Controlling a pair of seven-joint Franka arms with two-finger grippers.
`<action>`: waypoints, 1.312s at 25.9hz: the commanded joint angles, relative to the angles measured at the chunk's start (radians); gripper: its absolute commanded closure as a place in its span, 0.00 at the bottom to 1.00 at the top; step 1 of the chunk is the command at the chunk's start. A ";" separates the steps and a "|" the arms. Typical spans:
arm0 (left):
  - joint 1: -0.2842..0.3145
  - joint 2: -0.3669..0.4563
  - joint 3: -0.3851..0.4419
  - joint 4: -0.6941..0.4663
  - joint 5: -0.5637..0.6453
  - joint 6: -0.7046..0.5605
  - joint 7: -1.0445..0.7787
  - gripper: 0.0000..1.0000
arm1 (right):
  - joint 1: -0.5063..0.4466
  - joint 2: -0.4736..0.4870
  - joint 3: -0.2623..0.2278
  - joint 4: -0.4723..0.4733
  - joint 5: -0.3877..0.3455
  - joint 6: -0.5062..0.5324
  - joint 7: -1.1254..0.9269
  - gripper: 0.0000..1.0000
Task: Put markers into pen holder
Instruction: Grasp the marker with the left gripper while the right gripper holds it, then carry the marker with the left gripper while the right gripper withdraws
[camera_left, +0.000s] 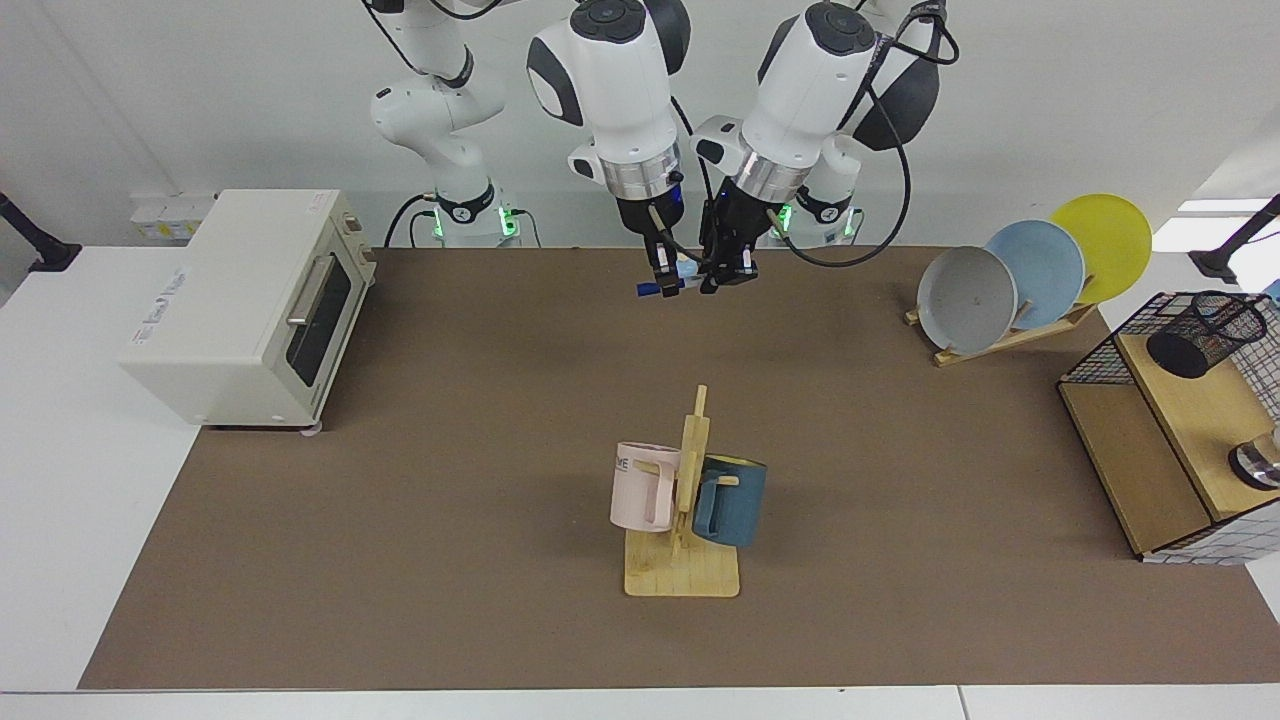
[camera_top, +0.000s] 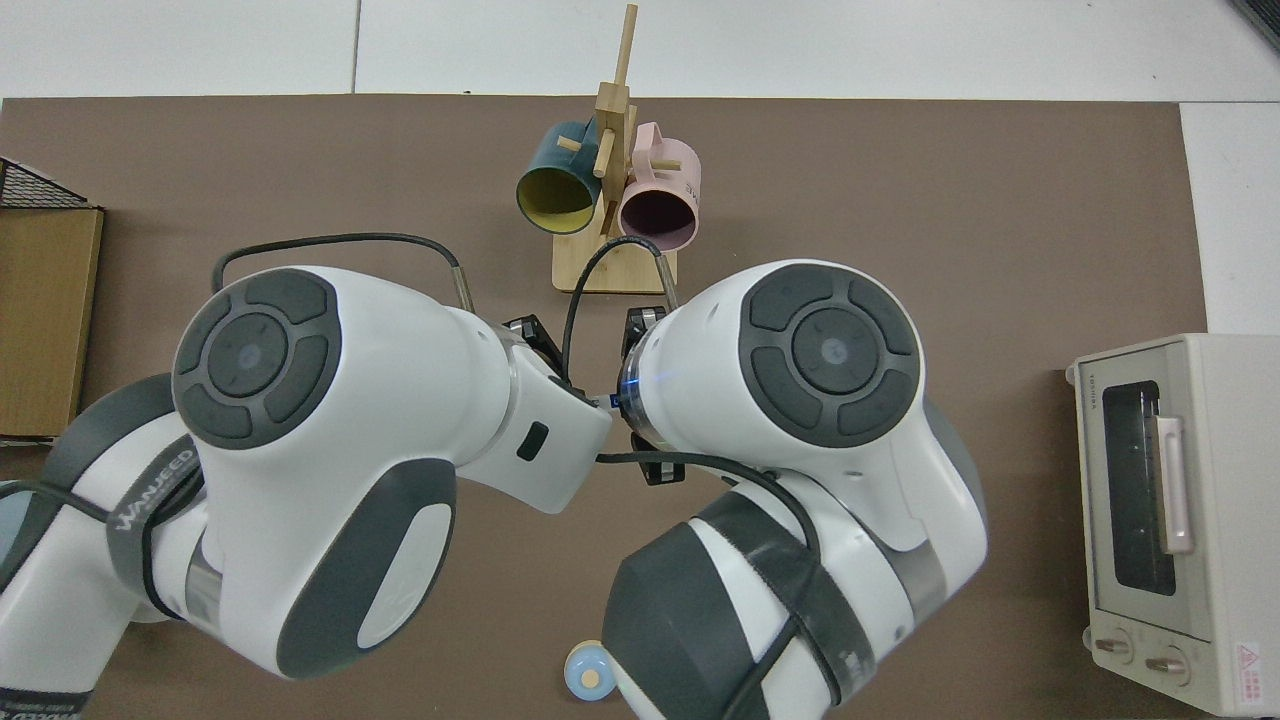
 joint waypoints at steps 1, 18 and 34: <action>0.001 -0.006 0.014 -0.015 -0.013 0.027 -0.011 1.00 | -0.007 0.014 0.005 0.022 -0.018 -0.007 0.023 1.00; 0.010 -0.010 0.015 0.008 -0.005 0.026 -0.128 1.00 | -0.035 0.007 -0.006 0.016 -0.018 -0.022 -0.086 0.00; 0.131 -0.026 0.023 0.010 0.093 -0.020 -0.130 1.00 | -0.220 -0.069 -0.012 0.003 -0.024 -0.231 -0.939 0.00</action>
